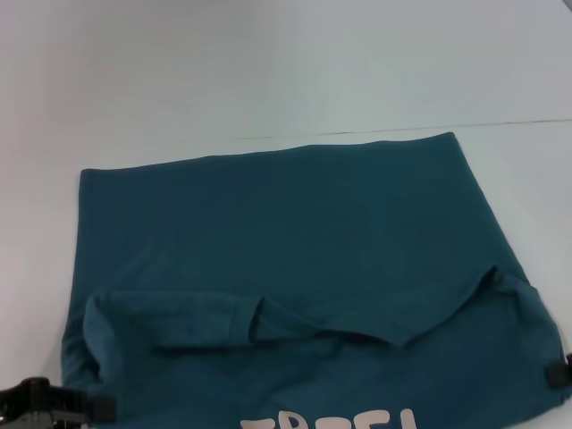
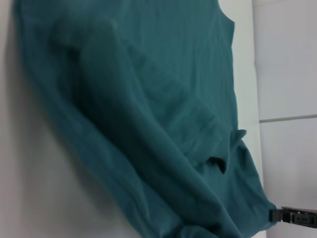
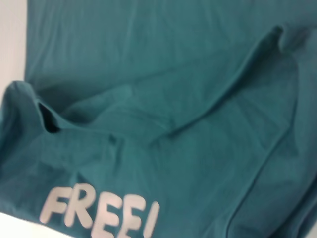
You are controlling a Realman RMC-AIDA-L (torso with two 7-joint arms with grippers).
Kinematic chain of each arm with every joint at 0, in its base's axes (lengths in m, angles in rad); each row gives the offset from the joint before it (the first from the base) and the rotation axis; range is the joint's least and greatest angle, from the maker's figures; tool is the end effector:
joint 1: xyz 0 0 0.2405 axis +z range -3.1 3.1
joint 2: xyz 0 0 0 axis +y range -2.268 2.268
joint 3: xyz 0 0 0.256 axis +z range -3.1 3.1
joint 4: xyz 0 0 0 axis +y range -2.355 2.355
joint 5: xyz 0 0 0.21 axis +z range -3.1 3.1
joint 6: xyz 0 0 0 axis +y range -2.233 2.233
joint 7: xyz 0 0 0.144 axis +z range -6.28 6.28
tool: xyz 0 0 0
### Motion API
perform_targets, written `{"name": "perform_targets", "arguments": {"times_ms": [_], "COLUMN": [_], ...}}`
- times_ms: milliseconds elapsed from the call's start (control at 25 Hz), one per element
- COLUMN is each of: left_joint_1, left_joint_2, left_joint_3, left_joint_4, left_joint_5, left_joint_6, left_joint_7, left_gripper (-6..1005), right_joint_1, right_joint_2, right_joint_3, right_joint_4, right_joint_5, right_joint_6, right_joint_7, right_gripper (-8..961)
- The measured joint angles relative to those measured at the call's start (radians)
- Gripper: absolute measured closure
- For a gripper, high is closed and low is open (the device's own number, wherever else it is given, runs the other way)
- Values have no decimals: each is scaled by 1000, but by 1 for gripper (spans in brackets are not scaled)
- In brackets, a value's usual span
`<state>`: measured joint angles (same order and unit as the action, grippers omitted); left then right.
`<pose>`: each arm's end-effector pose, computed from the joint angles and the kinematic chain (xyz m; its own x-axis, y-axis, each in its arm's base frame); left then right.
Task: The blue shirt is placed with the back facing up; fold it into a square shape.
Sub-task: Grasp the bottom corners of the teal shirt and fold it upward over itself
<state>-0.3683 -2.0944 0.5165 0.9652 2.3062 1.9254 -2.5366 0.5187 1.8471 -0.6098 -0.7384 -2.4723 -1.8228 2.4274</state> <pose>-0.3044 0.2531 0.0471 -0.0537 0.9788 0.1975 0.9624 -0.0020 0.2717 0.3328 0.2956 0.0964 0.0965 -0.9911 -0.0917 -0.9953 -0.0949 -0.0217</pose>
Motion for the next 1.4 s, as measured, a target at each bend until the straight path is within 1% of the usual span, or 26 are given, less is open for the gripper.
{"name": "perform_targets", "arguments": {"times_ms": [120,200,400,520,560,640,720,920,1000,1080,1240,1400], "left_joint_1": [-42,-75,-167,-207,-224,-244,-262,-292,-303,-314,-329,-331], "left_joint_2": [14,25,58,71,80,90,96,89,82,70,51,36], "left_joint_3": [-13,-40,-137,-185,-195,-197,-197,-194,-195,-192,-176,-173], "left_joint_4": [-29,-57,-148,-185,-214,-252,-293,-386,-429,-463,-474,-476], "left_joint_5": [-9,-11,-16,-42,-61,-91,-133,-254,-299,-339,-349,-350], "left_joint_6": [2,2,-28,-94,-132,-182,-252,-432,-492,-551,-654,-748], "left_joint_7": [0,-6,-56,-91,-102,-109,-110,-72,-31,4,23,24], "left_gripper": [951,950,950,950,950,950,950,950,950,951,951,951], "right_joint_1": [12,25,55,74,80,89,94,96,96,100,122,156], "right_joint_2": [0,-2,-9,-10,-11,-9,-4,5,14,32,72,102], "right_joint_3": [26,55,134,184,196,205,207,206,202,199,196,185], "right_joint_4": [-1,-1,-1,5,8,10,13,78,120,148,174,180], "right_joint_5": [19,45,126,163,175,198,232,345,375,387,390,390], "right_joint_6": [0,0,24,73,98,152,215,382,467,555,703,802], "right_joint_7": [-11,-15,-8,4,11,26,36,12,-16,-40,-74,-102], "right_gripper": [864,865,865,864,863,864,866,868,868,868,869,869]}}
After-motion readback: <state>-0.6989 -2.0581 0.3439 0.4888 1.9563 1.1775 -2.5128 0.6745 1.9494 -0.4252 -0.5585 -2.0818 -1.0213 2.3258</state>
